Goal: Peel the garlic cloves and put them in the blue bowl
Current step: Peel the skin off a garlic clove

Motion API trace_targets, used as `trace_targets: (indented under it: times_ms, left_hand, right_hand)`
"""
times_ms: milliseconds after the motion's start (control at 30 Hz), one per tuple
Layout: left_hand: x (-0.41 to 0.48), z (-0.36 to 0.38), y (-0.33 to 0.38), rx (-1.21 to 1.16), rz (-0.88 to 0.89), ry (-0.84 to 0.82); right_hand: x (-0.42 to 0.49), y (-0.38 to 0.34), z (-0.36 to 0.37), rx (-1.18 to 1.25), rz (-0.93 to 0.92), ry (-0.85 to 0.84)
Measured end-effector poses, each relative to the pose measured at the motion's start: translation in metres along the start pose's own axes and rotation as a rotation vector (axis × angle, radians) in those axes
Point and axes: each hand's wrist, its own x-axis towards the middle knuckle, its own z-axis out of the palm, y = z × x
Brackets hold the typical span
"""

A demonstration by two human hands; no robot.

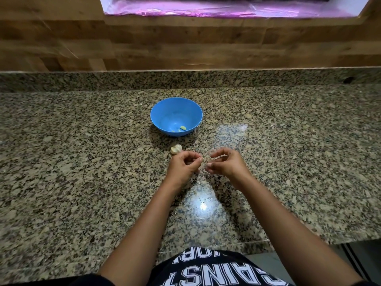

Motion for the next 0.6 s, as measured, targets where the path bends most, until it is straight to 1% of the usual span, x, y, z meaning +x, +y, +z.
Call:
trace_targets:
  times_ms: [133, 200, 267, 400, 500, 600]
  left_hand:
    - [-0.004, 0.0, 0.002, -0.017, 0.006, -0.007]
    - [-0.006, 0.0, 0.003, -0.02, 0.009, -0.011]
    - [-0.008, 0.001, 0.003, -0.035, 0.01, -0.02]
    - [-0.01, 0.002, 0.004, -0.071, 0.003, -0.047]
    - [-0.01, 0.003, 0.003, -0.08, 0.002, -0.071]
    - [-0.011, 0.004, 0.004, -0.068, -0.005, -0.073]
  right_hand:
    - [-0.002, 0.002, -0.001, -0.046, -0.025, 0.065]
    - [-0.003, 0.002, -0.002, -0.06, -0.037, 0.071]
    - [-0.005, 0.001, -0.002, -0.03, -0.005, 0.057]
    - [-0.008, -0.006, -0.001, 0.357, 0.18, -0.092]
    - [-0.011, -0.01, 0.0, 0.493, 0.225, -0.131]
    - [-0.011, -0.009, 0.002, 0.562, 0.244, -0.109]
